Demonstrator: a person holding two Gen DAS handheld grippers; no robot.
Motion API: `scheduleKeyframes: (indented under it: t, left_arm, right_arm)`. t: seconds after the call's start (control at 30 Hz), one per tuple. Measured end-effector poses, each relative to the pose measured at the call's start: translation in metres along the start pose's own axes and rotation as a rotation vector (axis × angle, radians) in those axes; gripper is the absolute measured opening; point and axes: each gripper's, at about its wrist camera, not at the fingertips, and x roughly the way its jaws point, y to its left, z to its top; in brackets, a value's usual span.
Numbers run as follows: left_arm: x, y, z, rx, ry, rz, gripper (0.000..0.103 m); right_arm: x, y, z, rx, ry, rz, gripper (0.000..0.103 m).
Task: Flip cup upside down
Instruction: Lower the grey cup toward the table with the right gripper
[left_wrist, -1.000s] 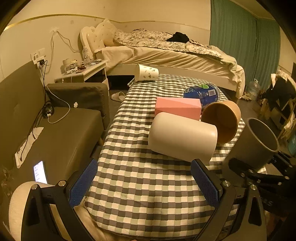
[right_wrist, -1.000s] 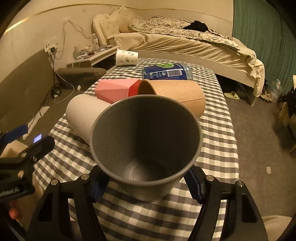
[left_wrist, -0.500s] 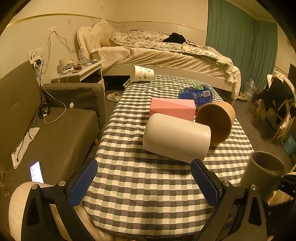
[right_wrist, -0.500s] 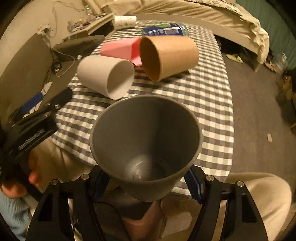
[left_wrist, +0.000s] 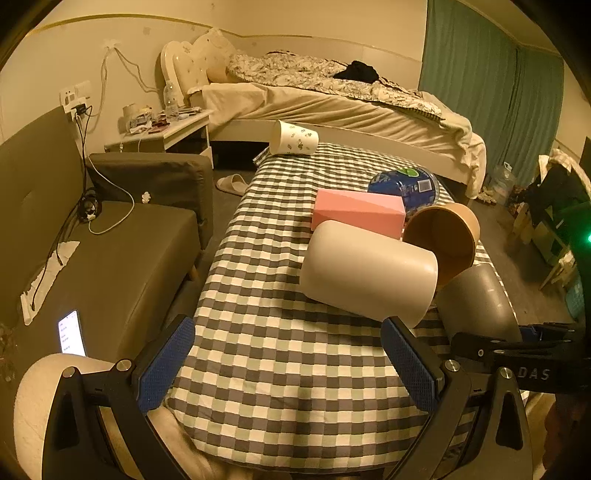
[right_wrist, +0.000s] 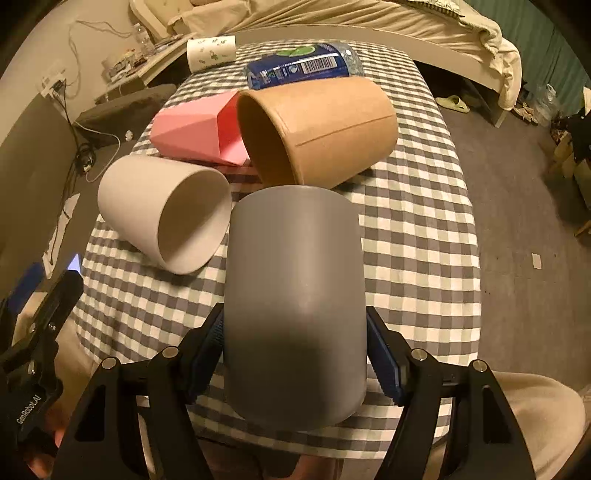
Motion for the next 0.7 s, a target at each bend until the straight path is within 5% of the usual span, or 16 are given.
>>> scheduleKeyframes:
  t: [0.23, 0.47, 0.7]
  left_arm:
    - [-0.006, -0.011, 0.000, 0.019, 0.009, -0.004, 0.103]
    - [-0.030, -0.048, 0.004, 0.012, -0.015, -0.039, 0.103]
    - [-0.041, -0.103, 0.002, 0.031, -0.014, -0.084, 0.103]
  right_arm:
    - [-0.040, -0.013, -0.008, -0.005, -0.157, 0.032, 0.074]
    - [-0.106, -0.046, -0.019, -0.027, -0.348, -0.039, 0.078]
    - [-0.124, -0.081, -0.043, 0.022, -0.414, -0.066, 0.078]
